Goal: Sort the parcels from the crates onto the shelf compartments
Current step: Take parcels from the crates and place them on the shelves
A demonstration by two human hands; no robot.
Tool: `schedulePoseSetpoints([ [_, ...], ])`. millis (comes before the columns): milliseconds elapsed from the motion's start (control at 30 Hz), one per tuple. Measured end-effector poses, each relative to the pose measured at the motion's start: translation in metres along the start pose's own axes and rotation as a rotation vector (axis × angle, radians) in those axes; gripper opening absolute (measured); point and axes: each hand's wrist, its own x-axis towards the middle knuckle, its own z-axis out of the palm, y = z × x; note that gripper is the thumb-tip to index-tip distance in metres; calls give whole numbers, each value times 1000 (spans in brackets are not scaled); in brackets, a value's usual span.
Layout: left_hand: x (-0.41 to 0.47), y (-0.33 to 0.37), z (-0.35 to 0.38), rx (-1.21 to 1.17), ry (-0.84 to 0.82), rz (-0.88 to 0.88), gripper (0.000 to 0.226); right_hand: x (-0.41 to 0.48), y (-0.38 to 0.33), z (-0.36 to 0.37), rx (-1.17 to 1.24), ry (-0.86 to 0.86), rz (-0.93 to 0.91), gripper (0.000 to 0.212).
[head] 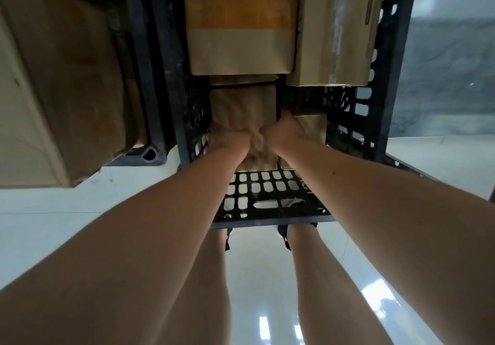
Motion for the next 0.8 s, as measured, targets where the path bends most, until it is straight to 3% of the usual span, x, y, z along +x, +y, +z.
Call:
schedulePoseSetpoints([
  [100, -13, 7, -6, -32, -1, -19, 87, 4, -3, -2, -127, -76, 49, 74],
  [267, -11, 6, -10, -86, -16, -9, 80, 8, -7, -9, -298, -98, 70, 68],
  [433, -13, 6, -11, -131, -21, -30, 76, 7, -11, -7, -174, -139, 101, 63],
  [600, -28, 3, -13, -145, -57, -32, 56, -4, -1, 0, -55, -44, 27, 78],
  [700, -41, -4, -16, -171, -27, 7, 63, -19, 6, 0, 61, -3, 0, 78],
  [800, -62, -3, -27, -199, -23, 34, 46, -38, 8, -4, 104, 33, -19, 70],
])
